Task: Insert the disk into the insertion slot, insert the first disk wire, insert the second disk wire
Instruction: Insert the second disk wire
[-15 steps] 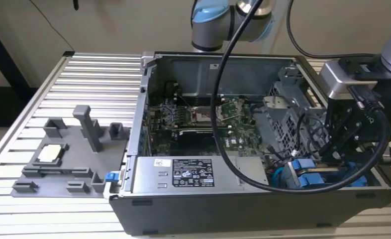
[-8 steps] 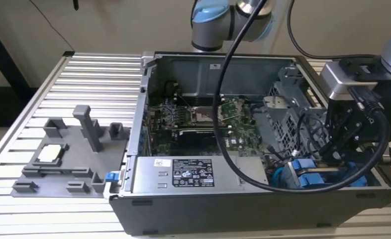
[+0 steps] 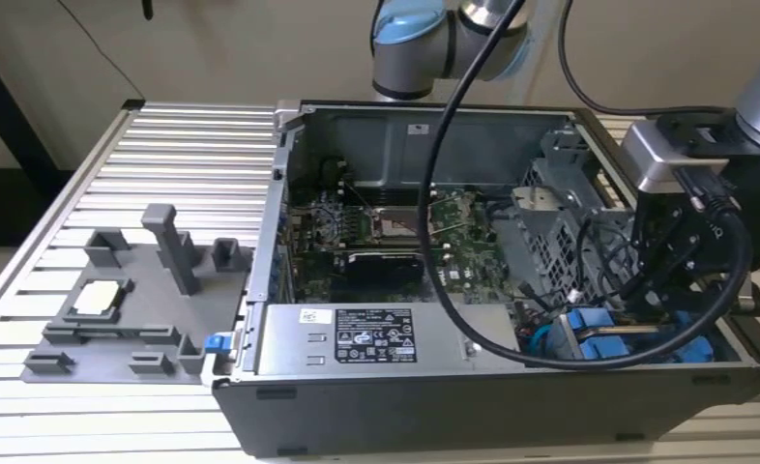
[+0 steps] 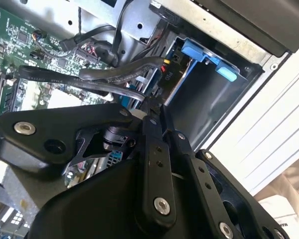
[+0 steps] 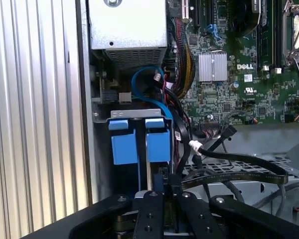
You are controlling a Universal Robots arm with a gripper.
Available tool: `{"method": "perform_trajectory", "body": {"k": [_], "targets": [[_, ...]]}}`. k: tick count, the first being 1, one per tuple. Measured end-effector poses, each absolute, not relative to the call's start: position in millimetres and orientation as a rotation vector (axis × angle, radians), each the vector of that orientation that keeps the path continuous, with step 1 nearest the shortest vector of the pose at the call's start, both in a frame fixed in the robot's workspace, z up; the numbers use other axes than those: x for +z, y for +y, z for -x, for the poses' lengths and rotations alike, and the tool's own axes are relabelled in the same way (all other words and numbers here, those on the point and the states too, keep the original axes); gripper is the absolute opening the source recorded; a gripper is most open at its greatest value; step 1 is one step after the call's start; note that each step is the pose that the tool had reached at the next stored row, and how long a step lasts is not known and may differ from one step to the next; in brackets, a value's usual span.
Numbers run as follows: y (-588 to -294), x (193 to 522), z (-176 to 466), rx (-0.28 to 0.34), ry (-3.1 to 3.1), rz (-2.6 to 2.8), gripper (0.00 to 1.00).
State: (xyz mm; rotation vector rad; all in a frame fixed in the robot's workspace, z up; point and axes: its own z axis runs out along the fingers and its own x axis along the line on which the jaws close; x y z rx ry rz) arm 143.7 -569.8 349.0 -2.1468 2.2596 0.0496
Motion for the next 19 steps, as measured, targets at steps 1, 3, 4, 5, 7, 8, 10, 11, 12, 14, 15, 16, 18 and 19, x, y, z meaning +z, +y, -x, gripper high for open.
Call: {"method": "perform_trajectory", "body": {"k": [1,3,4,5,7,8,10,11,12,14,15,16,18,19], "targets": [[-569.3,348.5,-144.1,0.05,2.26,2.147,0.16],[-568.5,347.5,-144.7,0.05,2.259,2.147,0.16],[-568.2,347.0,-145.0,0.05,2.259,2.147,0.16],[-568.0,346.4,-145.5,0.05,2.259,2.147,0.16],[-567.8,345.3,-146.6,0.05,2.259,2.147,0.16],[-567.7,345.0,-147.3,0.05,2.259,2.147,0.16],[-567.6,344.0,-148.4,0.051,2.259,2.146,0.16],[-567.5,343.5,-148.8,0.051,2.259,2.146,0.16],[-567.4,343.1,-149.0,0.051,2.259,2.146,0.16],[-567.2,342.2,-149.1,0.051,2.259,2.146,0.16],[-567.1,341.9,-149.2,0.051,2.259,2.146,0.16],[-567.1,341.3,-149.3,0.052,2.259,2.146,0.16],[-567.1,339.9,-149.3,0.052,2.259,2.145,0.16],[-567.1,339.1,-149.3,0.052,2.259,2.146,0.16]]}}
